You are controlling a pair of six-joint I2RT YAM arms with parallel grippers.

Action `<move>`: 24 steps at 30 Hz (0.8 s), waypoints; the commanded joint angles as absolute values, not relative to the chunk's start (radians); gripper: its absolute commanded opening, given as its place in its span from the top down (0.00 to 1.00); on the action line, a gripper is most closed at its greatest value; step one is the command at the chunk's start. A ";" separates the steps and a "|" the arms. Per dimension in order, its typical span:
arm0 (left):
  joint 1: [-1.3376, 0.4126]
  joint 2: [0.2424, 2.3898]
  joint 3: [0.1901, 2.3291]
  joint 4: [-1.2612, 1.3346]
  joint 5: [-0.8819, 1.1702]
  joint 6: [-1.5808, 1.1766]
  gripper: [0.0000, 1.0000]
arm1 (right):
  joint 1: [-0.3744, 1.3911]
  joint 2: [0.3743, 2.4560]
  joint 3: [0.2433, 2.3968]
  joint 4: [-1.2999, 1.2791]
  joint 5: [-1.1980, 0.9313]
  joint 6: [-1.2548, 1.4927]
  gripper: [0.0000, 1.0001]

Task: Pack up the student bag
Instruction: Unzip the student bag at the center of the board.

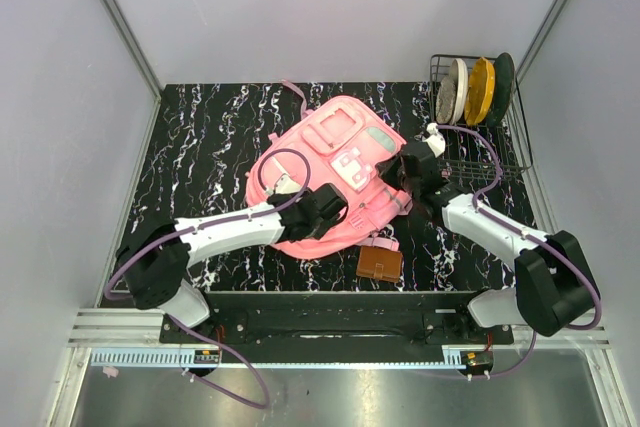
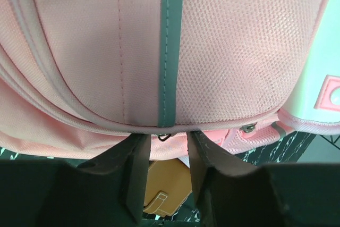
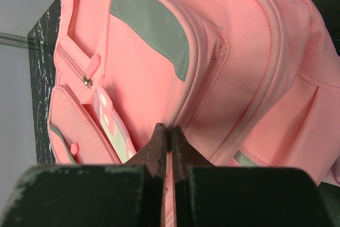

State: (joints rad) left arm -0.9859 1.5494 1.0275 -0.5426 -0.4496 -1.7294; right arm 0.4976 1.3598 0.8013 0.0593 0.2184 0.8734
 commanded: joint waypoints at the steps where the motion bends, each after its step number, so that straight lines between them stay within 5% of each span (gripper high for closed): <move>1: -0.963 1.588 1.055 -0.574 -0.540 -1.740 0.64 | 0.500 1.293 0.810 0.106 0.235 0.802 1.00; 7: -0.957 1.583 1.055 -0.580 -0.566 -1.715 0.67 | 0.502 1.285 0.813 0.109 0.216 0.798 1.00; 9: -0.959 1.580 1.069 -0.597 -0.581 -1.694 0.61 | 0.502 1.285 0.813 0.107 0.215 0.799 1.00; 10: -0.957 1.582 1.075 -0.604 -0.586 -1.678 0.48 | 0.502 1.285 0.811 0.107 0.213 0.798 1.00; 15: -0.957 1.580 1.078 -0.635 -0.614 -1.681 0.34 | 0.502 1.284 0.811 0.109 0.209 0.799 1.00; 24: -0.956 1.644 1.124 -0.650 -0.644 -1.695 0.47 | 0.503 1.267 0.824 0.086 0.213 0.767 1.00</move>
State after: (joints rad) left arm -0.9833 1.6005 1.0843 -0.6018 -0.5159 -1.6798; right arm 0.4976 1.3384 0.7990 0.0582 0.1978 0.8318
